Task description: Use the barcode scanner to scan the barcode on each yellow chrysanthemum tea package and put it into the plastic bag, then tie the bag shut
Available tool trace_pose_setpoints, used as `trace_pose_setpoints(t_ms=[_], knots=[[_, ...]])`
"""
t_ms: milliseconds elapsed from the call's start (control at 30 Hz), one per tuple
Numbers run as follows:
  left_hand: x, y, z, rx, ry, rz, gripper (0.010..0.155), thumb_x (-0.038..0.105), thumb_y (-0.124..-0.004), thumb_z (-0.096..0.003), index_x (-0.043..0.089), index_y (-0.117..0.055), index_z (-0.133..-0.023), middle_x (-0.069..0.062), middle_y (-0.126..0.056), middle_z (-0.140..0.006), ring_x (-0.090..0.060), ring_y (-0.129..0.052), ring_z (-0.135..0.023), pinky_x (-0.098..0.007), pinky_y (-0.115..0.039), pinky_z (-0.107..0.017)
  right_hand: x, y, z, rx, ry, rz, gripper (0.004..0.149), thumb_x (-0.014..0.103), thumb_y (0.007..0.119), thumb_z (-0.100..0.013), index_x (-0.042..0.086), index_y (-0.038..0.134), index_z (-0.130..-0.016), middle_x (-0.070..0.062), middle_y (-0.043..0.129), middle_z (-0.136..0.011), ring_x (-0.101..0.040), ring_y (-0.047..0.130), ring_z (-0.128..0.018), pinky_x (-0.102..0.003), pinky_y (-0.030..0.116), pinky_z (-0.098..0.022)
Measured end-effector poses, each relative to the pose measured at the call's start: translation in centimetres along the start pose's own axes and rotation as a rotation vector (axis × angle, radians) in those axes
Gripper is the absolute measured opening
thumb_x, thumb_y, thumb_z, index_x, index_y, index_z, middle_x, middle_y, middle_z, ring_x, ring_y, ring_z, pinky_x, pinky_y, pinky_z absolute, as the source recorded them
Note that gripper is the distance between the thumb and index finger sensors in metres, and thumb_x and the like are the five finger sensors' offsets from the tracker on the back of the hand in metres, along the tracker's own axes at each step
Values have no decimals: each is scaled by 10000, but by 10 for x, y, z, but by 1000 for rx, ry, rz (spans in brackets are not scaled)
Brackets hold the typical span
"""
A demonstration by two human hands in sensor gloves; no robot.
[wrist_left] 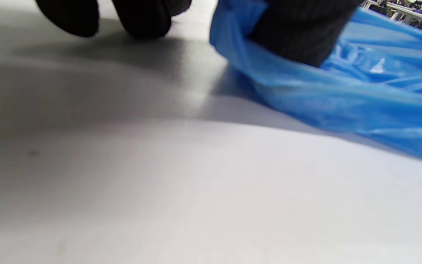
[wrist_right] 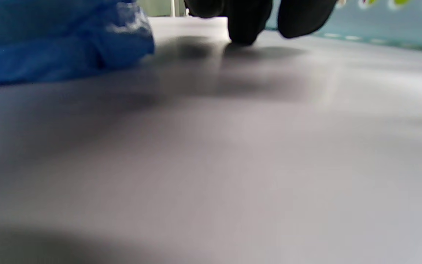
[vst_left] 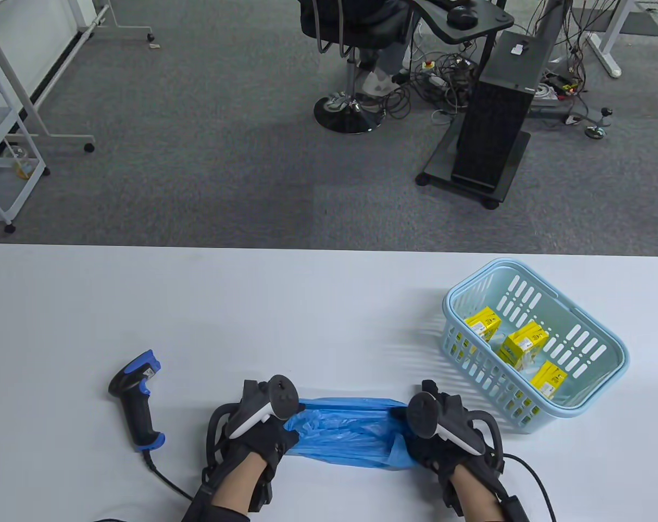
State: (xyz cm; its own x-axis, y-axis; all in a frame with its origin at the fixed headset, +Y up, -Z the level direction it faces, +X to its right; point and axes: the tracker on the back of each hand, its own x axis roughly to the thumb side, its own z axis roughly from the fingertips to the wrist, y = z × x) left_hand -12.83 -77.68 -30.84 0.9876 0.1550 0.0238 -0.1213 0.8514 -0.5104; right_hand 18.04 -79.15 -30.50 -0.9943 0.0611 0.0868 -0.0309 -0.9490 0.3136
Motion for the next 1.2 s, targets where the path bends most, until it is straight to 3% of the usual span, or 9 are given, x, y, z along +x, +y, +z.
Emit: trace_pose_setpoints(t_ms=[267, 633, 733, 833, 900, 1033, 1200], knots=[[-5, 1, -2, -2, 0, 24, 580, 451, -870, -474, 529, -663, -1010, -206, -328, -1202, -372, -555, -1011, -677, -567, -652, -22, -1, 3, 55, 27, -95, 574, 575, 747, -319, 602, 630, -881, -124, 272, -1127, -385, 441, -1029, -633, 495, -706], [-9, 1, -3, 29, 6, 34, 583, 470, -861, -468, 520, -662, -1014, -195, -330, -1203, -361, -555, -1011, -669, -564, -660, -24, -4, 8, -89, 33, -99, 549, 443, 792, -325, 566, 708, -853, -117, 395, -1119, -379, 574, -999, -616, 553, -694], [-7, 4, 0, 48, -59, 60, 628, 486, -873, -452, 451, -675, -1047, -188, -352, -1204, -380, -558, -1042, -666, -575, -665, -17, -13, 11, -139, -17, -105, 610, 402, 801, -327, 478, 702, -924, -111, 408, -1119, -369, 570, -1006, -617, 549, -700], [0, 18, 10, 100, -183, 160, 658, 507, -884, -438, 421, -680, -1058, -197, -385, -1199, -440, -581, -1059, -667, -596, -655, -11, -19, 12, -85, -85, -164, 656, 361, 779, -354, 479, 604, -975, -100, 341, -1131, -383, 451, -1040, -647, 471, -721], [5, 32, 21, 171, -243, 190, 679, 525, -893, -426, 410, -681, -1061, -189, -393, -1202, -449, -564, -1068, -670, -588, -662, -8, -24, 16, -112, -107, -209, 656, 349, 780, -357, 481, 604, -975, -88, 320, -1136, -382, 400, -1051, -662, 423, -729], [8, 55, 41, 292, -305, 203, 699, 535, -901, -417, 407, -677, -1066, -181, -413, -1207, -453, -547, -1082, -684, -567, -673, -3, -43, 26, -172, -134, -175, 686, 433, 776, -344, 474, 575, -998, -88, 321, -1145, -386, 393, -1058, -674, 398, -731], [10, 79, 68, 412, -325, 123, 795, 598, -876, -411, 378, -587, -1119, -174, -405, -1220, -455, -520, -1101, -687, -553, -687, 11, -77, 45, -255, -184, -191, 844, 613, 726, -304, 412, 441, -1073, -74, 308, -1164, -391, 383, -1073, -690, 385, -732]])
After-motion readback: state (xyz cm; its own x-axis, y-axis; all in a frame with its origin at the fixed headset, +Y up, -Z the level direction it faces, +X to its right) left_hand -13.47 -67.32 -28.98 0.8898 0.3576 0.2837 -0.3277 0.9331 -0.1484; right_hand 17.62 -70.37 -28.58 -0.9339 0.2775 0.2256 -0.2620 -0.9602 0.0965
